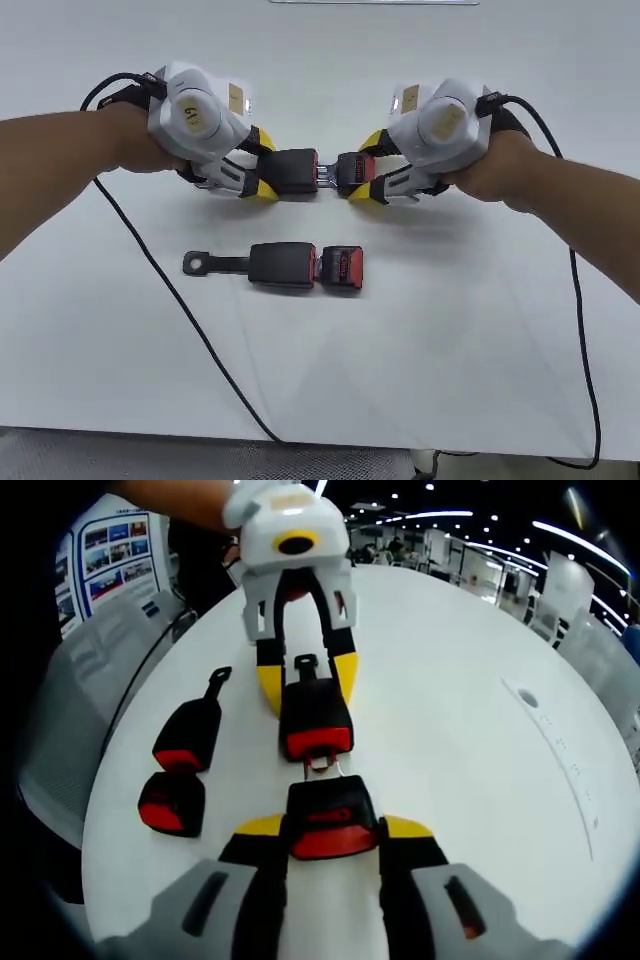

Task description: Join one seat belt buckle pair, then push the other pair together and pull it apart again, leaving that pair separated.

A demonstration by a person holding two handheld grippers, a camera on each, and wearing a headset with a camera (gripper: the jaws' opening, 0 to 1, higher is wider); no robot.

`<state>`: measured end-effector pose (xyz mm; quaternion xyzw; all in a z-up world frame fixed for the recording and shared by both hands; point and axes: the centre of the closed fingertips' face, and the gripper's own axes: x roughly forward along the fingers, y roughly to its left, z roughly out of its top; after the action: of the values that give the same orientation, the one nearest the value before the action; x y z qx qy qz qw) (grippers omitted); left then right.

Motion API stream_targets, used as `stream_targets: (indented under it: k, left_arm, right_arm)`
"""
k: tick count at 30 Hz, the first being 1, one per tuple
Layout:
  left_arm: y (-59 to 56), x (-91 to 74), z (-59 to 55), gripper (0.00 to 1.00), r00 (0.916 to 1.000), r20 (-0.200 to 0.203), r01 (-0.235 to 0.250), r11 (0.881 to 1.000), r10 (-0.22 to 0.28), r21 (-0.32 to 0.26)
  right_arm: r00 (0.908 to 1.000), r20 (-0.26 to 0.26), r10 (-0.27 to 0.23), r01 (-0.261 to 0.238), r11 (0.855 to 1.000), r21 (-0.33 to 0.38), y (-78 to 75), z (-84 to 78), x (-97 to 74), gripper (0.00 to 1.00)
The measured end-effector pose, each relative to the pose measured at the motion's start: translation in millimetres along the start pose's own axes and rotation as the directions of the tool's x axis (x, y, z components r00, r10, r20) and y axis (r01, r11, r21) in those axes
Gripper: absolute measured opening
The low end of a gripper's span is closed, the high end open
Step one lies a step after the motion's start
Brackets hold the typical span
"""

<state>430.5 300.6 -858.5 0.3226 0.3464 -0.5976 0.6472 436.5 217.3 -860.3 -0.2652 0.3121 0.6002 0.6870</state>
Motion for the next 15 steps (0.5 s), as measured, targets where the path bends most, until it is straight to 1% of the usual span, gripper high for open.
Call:
stream_targets:
  k: [3,7,12,15]
  left_arm:
    - [0.1,0.4,0.3,0.32,1.0,-0.003,0.002,1.0,-0.002,0.001]
    - [0.7,0.8,-0.2,0.33,1.0,0.001,0.003,1.0,-0.003,0.0]
    - [0.2,1.0,0.6,0.33,1.0,-0.002,0.001,1.0,-0.001,-0.003]
    - [0.0,0.9,1.0,0.33,1.0,-0.002,0.002,1.0,-0.002,-0.003]
  right_arm:
    - [0.9999,0.011,-0.001,0.001,1.0,0.006,-2.3,-9.9,-3.2,0.35]
    - [0.9999,0.011,-0.008,0.008,1.0,0.001,-4.9,-18.4,-7.7,0.35]
    - [0.9995,0.028,-0.017,0.017,1.0,0.012,-0.2,-25.3,-16.6,0.35]
    - [0.9995,0.027,-0.019,0.019,1.0,0.013,2.6,-29.1,-21.2,0.35]
